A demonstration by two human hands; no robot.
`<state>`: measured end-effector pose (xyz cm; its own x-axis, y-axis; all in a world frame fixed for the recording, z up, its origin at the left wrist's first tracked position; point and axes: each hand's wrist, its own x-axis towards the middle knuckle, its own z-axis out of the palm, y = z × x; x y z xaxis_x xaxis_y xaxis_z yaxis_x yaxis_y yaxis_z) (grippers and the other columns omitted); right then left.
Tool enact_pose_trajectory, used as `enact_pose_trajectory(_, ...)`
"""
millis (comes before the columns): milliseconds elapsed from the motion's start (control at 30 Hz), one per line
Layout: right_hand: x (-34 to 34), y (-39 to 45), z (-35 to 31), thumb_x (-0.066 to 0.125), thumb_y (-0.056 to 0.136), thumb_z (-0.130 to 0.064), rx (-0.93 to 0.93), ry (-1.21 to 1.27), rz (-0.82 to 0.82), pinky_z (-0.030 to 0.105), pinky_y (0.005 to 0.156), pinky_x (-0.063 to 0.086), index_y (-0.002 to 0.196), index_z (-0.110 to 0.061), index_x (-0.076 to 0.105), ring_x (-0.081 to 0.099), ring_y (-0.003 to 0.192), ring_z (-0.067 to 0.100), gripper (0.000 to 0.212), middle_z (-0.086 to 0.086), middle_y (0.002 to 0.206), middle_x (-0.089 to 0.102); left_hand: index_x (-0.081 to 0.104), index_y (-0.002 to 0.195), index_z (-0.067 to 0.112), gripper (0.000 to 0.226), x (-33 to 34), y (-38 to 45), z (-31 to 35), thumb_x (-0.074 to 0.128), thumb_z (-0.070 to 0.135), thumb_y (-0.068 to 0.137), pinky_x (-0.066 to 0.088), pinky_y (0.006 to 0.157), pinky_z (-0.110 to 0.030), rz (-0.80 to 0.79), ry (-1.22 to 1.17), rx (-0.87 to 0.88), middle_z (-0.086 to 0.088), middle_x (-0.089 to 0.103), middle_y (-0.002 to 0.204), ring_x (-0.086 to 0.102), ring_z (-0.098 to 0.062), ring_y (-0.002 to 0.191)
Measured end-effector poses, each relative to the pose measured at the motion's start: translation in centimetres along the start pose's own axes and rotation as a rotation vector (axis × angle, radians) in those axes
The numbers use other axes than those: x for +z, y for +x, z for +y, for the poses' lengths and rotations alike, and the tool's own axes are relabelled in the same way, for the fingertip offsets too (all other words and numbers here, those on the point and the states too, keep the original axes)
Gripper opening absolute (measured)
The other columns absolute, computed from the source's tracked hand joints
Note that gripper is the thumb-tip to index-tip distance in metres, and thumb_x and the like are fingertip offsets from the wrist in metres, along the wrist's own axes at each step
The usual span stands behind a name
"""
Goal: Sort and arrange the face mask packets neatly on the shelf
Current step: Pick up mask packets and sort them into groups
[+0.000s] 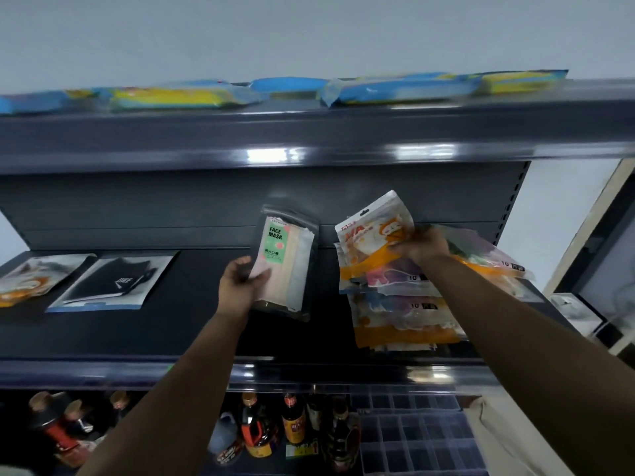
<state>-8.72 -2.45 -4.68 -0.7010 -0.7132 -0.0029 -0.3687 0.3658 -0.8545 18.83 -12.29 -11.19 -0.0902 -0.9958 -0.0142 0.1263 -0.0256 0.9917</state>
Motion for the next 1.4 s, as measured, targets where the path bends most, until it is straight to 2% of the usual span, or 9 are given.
enact_pose_trajectory(100, 0.0, -0.3, -0.6, 0.072, 0.076, -0.003, 0.007, 0.192, 0.003, 0.040, 0.086, 0.054, 0.116, -0.004, 0.055, 0.062, 0.104, 0.028, 0.044, 0.009, 0.114, 0.064, 0.051, 0.116, 0.009, 0.041, -0.6, -0.2, 0.5, 0.070, 0.001, 0.080, 0.050, 0.091, -0.051, 0.005, -0.045, 0.004, -0.015, 0.062, 0.111, 0.062, -0.034, 0.100)
enact_pose_trajectory(233, 0.2, -1.6, -1.4, 0.065, 0.078, 0.009, -0.010, 0.537, -0.050, 0.026, 0.052, 0.056, 0.126, -0.008, 0.045, 0.059, 0.098, 0.025, 0.055, 0.006, 0.111, 0.054, 0.051, 0.116, 0.014, 0.035, -1.7, -1.3, 1.4, 0.065, 0.003, 0.085, 0.052, 0.087, -0.048, 0.069, -0.121, 0.000, -0.011, 0.059, 0.107, 0.061, -0.029, 0.095)
enact_pose_trajectory(367, 1.9, -3.3, -2.1, 0.066, 0.078, 0.008, -0.054, 0.720, -0.126, 0.028, 0.061, 0.052, 0.130, -0.014, 0.043, 0.059, 0.101, 0.024, 0.061, 0.004, 0.118, 0.055, 0.050, 0.112, 0.014, 0.029, -3.3, -3.6, 2.7, 0.057, -0.002, 0.088, 0.057, 0.054, -0.026, 0.159, -0.249, -0.010, -0.003, 0.062, 0.098, 0.062, -0.018, 0.080)
enact_pose_trajectory(433, 3.3, -4.4, -2.2, 0.065, 0.079, 0.007, -0.022, 0.818, -0.212, 0.029, 0.065, 0.051, 0.127, -0.015, 0.047, 0.060, 0.102, 0.026, 0.056, 0.005, 0.122, 0.058, 0.049, 0.111, 0.014, 0.029, -4.5, -5.0, 3.1, 0.054, -0.003, 0.088, 0.055, 0.047, -0.024, 0.203, -0.290, -0.012, -0.001, 0.062, 0.096, 0.061, -0.017, 0.079)
enact_pose_trajectory(700, 10.2, -10.1, -2.4, 0.061, 0.081, 0.009, 0.135, 1.034, -0.559, 0.031, 0.070, 0.051, 0.120, -0.021, 0.050, 0.062, 0.101, 0.026, 0.050, 0.011, 0.124, 0.059, 0.054, 0.097, 0.023, 0.023, -10.5, -11.6, 2.9, 0.052, 0.000, 0.091, 0.051, 0.043, -0.024, 0.414, -0.261, 0.043, -0.002, 0.060, 0.096, 0.059, -0.017, 0.074)
enact_pose_trajectory(867, 13.0, -13.8, -3.8, 0.062, 0.080, 0.009, 0.169, 1.048, -0.679, 0.033, 0.072, 0.052, 0.118, -0.019, 0.051, 0.060, 0.109, 0.028, 0.048, 0.010, 0.122, 0.060, 0.051, 0.112, 0.017, 0.028, -14.7, -14.6, 3.0, 0.056, 0.002, 0.090, 0.052, 0.042, -0.025, 0.506, -0.306, 0.045, -0.011, 0.056, 0.106, 0.060, -0.024, 0.085)
enact_pose_trajectory(1000, 15.3, -16.3, -5.7, 0.060, 0.080, 0.011, 0.162, 1.047, -0.737, 0.032, 0.069, 0.052, 0.121, -0.017, 0.050, 0.062, 0.103, 0.026, 0.051, 0.011, 0.120, 0.060, 0.050, 0.117, 0.016, 0.030, -17.6, -15.6, 3.8, 0.056, 0.003, 0.091, 0.054, 0.046, -0.023, 0.542, -0.282, 0.082, -0.008, 0.061, 0.107, 0.062, -0.018, 0.080)
enact_pose_trajectory(1167, 18.6, -18.9, -8.5, 0.047, 0.082, 0.018, 0.200, 1.066, -0.799, 0.034, 0.068, 0.051, 0.102, -0.023, 0.051, 0.062, 0.090, 0.025, 0.046, 0.007, 0.103, 0.061, 0.052, 0.116, 0.018, 0.030, -22.3, -15.7, 4.9, 0.054, 0.002, 0.090, 0.057, 0.058, -0.032, 0.564, -0.316, 0.059, -0.013, 0.058, 0.118, 0.062, -0.025, 0.088)
enact_pose_trajectory(1400, 25.2, -23.7, -12.6, 0.042, 0.083, 0.020, 0.258, 1.132, -0.803, 0.036, 0.069, 0.051, 0.120, -0.015, 0.046, 0.063, 0.088, 0.026, 0.051, 0.009, 0.103, 0.062, 0.050, 0.114, 0.017, 0.029, -30.8, -16.1, 6.7, 0.046, -0.002, 0.092, 0.052, 0.042, -0.023, 0.589, -0.315, 0.073, -0.006, 0.061, 0.103, 0.061, -0.021, 0.081)
